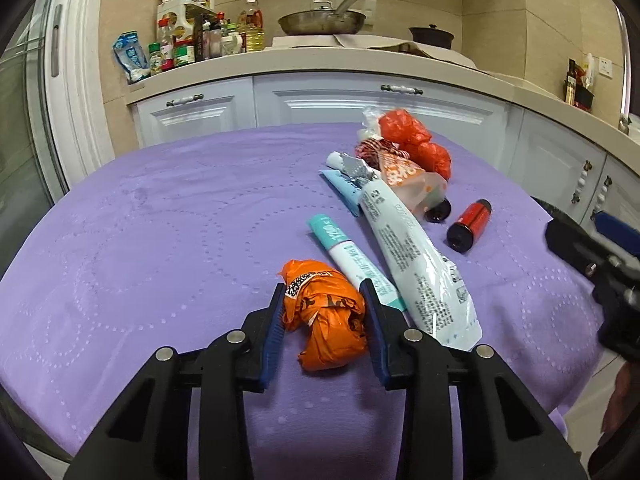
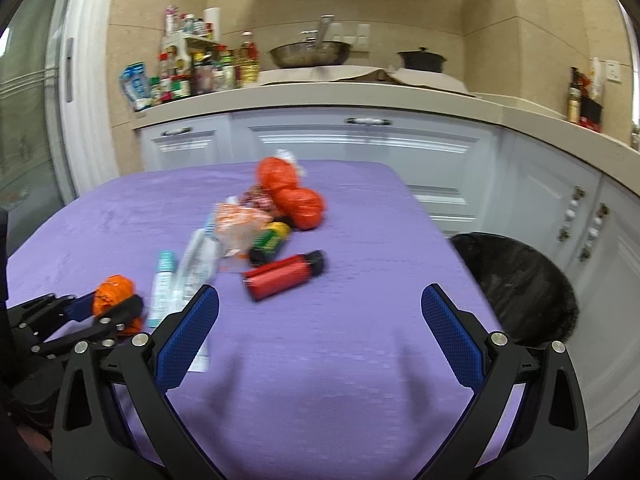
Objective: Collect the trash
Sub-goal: 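Grasp the orange wrapper with the left tool while the right tool grasps the white tube, then carry both items over the black bin and open both tools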
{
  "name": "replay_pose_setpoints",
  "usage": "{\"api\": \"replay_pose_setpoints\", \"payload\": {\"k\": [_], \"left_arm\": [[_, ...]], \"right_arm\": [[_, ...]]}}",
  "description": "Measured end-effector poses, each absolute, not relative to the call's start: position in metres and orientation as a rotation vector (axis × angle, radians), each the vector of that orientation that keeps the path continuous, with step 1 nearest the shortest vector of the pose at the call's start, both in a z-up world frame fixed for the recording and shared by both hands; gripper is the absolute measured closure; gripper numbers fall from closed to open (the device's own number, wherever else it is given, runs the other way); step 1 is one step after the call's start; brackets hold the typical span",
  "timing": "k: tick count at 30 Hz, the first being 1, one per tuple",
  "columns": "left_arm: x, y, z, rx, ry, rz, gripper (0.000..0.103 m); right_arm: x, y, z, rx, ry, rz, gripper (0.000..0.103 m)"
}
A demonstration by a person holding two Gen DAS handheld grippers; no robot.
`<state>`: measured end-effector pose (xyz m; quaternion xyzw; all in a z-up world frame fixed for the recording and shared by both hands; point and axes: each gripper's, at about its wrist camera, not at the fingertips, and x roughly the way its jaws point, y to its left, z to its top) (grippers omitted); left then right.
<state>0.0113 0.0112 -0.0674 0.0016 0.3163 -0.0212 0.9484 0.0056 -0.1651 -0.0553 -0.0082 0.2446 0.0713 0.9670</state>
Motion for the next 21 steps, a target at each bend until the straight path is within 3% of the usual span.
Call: {"api": "replay_pose_setpoints", "payload": {"k": [3, 5, 7, 9, 11, 12, 13, 21], "left_arm": [[0.009, 0.022, -0.063, -0.001, 0.623, -0.018, 0.066], [0.008, 0.029, -0.061, -0.003, 0.617, 0.001, 0.066], [0.009, 0.039, -0.06, -0.012, 0.616, 0.026, 0.066], [0.009, 0.05, -0.06, -0.03, 0.617, 0.052, 0.066], [0.01, 0.057, -0.06, -0.04, 0.618, 0.069, 0.066], [0.01, 0.06, -0.061, -0.044, 0.618, 0.074, 0.066], [0.01, 0.062, -0.061, -0.048, 0.619, 0.077, 0.066], [0.008, 0.06, -0.05, -0.057, 0.584, 0.067, 0.066]], "right_arm": [[0.007, -0.144, -0.057, -0.031, 0.495, 0.203, 0.005], [0.009, -0.129, -0.06, -0.033, 0.508, 0.25, 0.011], [0.013, -0.115, -0.064, -0.049, 0.531, 0.293, 0.024], [0.015, -0.103, -0.071, -0.072, 0.555, 0.32, 0.028], [0.017, -0.092, -0.079, -0.088, 0.583, 0.341, 0.042], [0.02, -0.089, -0.082, -0.095, 0.601, 0.348, 0.062], [0.022, -0.087, -0.086, -0.096, 0.627, 0.361, 0.068], [0.007, -0.094, -0.076, -0.097, 0.576, 0.347, 0.069]]}}
